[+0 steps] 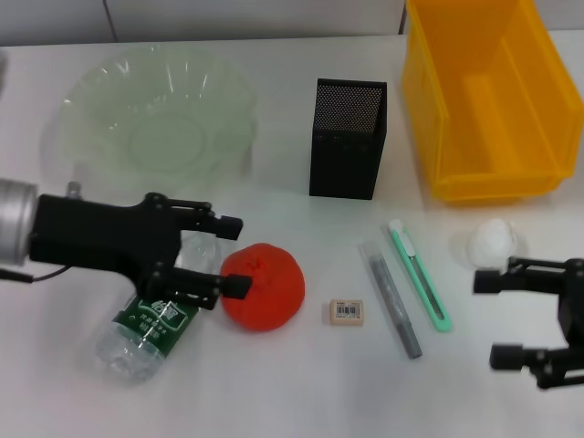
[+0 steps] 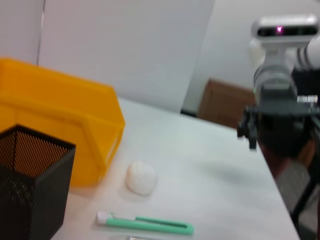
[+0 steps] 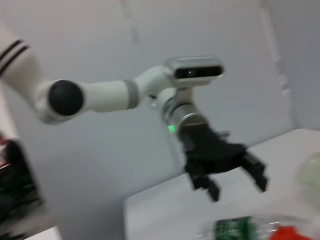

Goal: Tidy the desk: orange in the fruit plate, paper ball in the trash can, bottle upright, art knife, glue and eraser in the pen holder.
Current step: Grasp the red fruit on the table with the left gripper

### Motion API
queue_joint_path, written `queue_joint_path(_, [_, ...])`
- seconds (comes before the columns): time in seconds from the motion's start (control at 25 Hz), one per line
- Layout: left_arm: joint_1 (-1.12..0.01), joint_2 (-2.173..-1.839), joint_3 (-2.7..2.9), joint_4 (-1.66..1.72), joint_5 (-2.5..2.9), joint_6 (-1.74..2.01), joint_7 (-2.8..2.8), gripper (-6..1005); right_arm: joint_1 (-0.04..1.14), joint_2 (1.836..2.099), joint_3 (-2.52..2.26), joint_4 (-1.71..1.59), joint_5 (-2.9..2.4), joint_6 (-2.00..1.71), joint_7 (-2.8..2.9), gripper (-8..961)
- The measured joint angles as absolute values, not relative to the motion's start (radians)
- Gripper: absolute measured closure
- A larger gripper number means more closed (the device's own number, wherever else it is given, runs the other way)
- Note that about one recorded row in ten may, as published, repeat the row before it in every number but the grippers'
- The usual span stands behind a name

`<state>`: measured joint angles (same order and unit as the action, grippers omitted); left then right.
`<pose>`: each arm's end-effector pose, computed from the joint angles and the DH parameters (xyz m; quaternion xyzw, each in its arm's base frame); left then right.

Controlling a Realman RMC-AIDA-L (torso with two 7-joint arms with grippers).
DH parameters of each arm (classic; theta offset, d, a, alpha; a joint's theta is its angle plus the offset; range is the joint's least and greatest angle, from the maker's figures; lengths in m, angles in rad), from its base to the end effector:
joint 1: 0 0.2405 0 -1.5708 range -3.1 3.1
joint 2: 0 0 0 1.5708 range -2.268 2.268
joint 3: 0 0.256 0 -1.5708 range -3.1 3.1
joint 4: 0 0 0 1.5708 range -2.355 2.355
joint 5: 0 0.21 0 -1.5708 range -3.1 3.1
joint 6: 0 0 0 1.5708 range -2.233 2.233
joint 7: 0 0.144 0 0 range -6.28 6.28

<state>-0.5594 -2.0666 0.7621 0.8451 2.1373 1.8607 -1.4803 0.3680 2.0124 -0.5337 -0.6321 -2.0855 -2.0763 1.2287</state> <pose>-0.2328 0.3080 0.0174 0.9736 0.1437 0.1767 0.0160 0.2914 0.2314 0.0422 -0.9287 0.1737 0.3277 0.0051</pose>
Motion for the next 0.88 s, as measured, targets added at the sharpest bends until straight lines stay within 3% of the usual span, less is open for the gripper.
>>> queue_joint_path(0.32, [-0.618,-2.071,0.945,0.887,2.171,1.708,-1.555,226,0.319,2.018,-0.416,-0.624,-2.084,-2.049,1.217,146])
queue_joint_path(0.88, [-0.604,-2.071,1.184,0.912,2.186,1.498,-1.539,231,0.307,2.025,-0.393,-0.623,-2.083,-2.040,1.216,155])
